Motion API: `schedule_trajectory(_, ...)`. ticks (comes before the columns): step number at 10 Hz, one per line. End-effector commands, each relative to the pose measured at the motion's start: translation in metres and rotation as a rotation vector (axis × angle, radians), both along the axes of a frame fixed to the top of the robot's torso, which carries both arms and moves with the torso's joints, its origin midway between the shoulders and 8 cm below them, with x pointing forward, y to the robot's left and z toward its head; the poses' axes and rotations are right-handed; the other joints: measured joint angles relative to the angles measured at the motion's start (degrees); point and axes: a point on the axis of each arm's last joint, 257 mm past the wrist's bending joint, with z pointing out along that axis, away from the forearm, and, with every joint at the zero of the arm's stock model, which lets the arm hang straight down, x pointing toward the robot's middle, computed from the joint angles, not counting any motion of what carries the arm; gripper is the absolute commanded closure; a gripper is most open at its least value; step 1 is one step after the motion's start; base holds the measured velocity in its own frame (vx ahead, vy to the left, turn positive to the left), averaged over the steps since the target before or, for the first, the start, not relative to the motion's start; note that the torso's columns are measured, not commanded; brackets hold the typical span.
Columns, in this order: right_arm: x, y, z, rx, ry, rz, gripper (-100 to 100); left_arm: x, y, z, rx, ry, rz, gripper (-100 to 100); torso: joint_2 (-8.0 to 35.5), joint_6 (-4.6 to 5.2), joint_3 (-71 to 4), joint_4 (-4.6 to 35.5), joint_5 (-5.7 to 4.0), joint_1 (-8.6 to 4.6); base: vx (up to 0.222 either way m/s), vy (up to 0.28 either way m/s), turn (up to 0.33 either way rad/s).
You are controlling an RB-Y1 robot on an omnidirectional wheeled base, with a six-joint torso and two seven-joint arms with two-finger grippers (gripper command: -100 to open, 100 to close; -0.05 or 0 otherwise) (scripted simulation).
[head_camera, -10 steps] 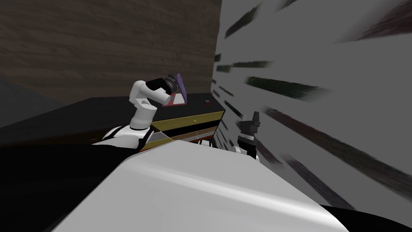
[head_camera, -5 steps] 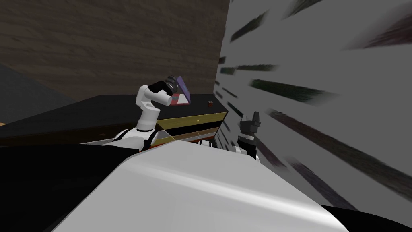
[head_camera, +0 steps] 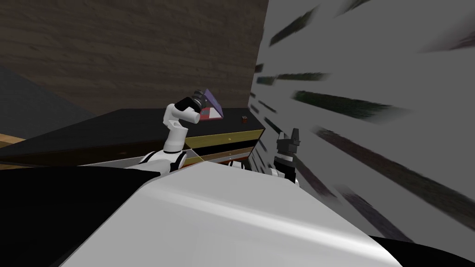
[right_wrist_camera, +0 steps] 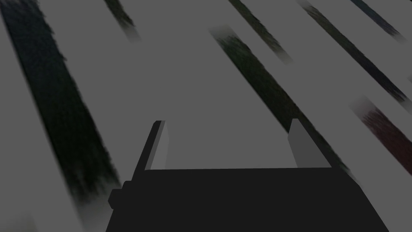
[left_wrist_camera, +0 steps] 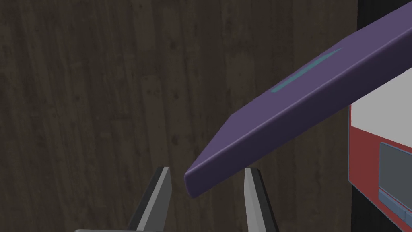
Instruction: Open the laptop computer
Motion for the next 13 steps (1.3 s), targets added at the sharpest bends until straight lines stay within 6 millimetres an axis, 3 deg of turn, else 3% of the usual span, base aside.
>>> schedule_trajectory(1, 0.0, 0.0, 0.0, 0.0, 0.0, 0.0, 0, 0.004, 0.0, -0.011, -0.065, -0.024, -0.015, 100, 0.03, 0.02, 0.01, 0.06, -0.07, -0.1, 0.0, 0.019, 0.054)
schedule_trajectory(5, 0.0, 0.0, 0.0, 0.0, 0.0, 0.0, 0, 0.009, 0.002, -0.034, -0.182, -0.053, -0.027, 100, 0.21, -0.06, 0.14, 0.18, -0.12, -0.15, 0.0, 0.013, 0.037)
schedule_trajectory(12, 0.0, 0.0, 0.0, 0.0, 0.0, 0.0, 0, 0.011, 0.003, -0.045, -0.257, -0.093, -0.037, 100, 0.2, 0.02, 0.13, 0.21, -0.18, -0.26, 0.0, 0.01, 0.028)
schedule_trajectory(13, 0.0, 0.0, 0.0, 0.0, 0.0, 0.0, 0, 0.007, 0.003, -0.034, -0.258, -0.091, -0.037, -100, 0.23, -0.03, 0.15, 0.22, -0.17, -0.22, 0.014, 0.009, 0.015)
